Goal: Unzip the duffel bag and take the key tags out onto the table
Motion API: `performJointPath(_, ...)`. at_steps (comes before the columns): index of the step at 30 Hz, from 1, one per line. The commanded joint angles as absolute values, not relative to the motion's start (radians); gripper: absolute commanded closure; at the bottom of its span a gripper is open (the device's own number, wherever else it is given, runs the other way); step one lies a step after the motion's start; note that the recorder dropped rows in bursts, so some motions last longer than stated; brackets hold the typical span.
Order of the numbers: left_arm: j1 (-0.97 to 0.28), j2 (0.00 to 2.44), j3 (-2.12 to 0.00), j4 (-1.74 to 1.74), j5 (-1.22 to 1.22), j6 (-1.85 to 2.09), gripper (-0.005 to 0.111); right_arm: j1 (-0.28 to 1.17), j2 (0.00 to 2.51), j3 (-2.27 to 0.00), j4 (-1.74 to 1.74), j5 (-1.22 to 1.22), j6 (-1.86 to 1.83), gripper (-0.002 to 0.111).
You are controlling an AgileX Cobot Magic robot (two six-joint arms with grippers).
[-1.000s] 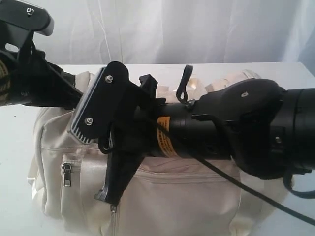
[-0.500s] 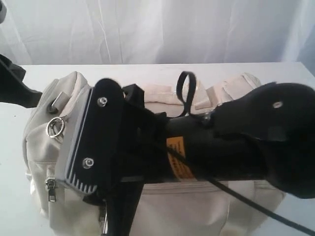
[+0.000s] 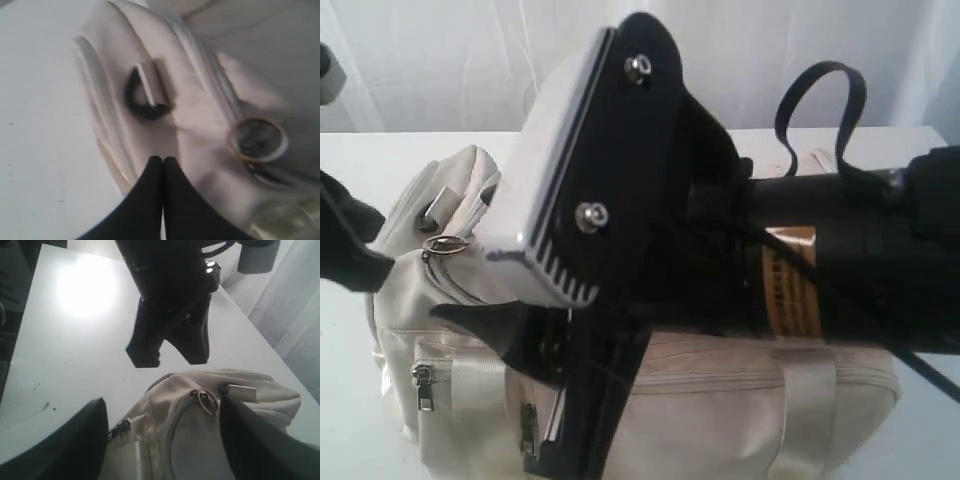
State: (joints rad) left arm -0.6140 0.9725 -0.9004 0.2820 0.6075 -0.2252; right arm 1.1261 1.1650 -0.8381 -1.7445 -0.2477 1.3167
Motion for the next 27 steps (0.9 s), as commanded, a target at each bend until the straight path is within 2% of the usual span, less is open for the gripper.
performJointPath(1,-0.613,0.942,-0.904,0.047,0.644,-0.012,0.107,1.128,1.158,-0.79,-1.744,-0.234,1.337,0.047)
performJointPath(10,-0.613,0.896,-0.904,0.016,0.559,0.0,0.104,1.128,1.221,-0.726,-1.744,-0.272,1.366,0.047)
performJointPath(13,-0.613,0.896,-0.904,0.012,0.561,0.0,0.091,1.128,1.247,-0.726,-1.744,-0.277,1.366,0.047)
performJointPath(17,-0.613,0.896,-0.904,0.012,0.557,0.0,0.056,1.128,1.256,-0.726,-1.744,-0.274,1.366,0.047)
performJointPath(20,-0.613,0.896,-0.904,0.012,0.524,-0.025,0.035,1.128,1.256,-0.726,-1.744,-0.259,1.366,0.047)
performJointPath(22,-0.613,0.898,-0.904,0.012,0.5,-0.079,0.031,1.128,1.256,-0.726,-1.744,-0.252,1.366,0.047)
performJointPath(27,-0.6,0.921,-0.904,0.019,0.447,-0.149,0.036,1.128,1.258,-0.726,-1.744,-0.251,1.366,0.047)
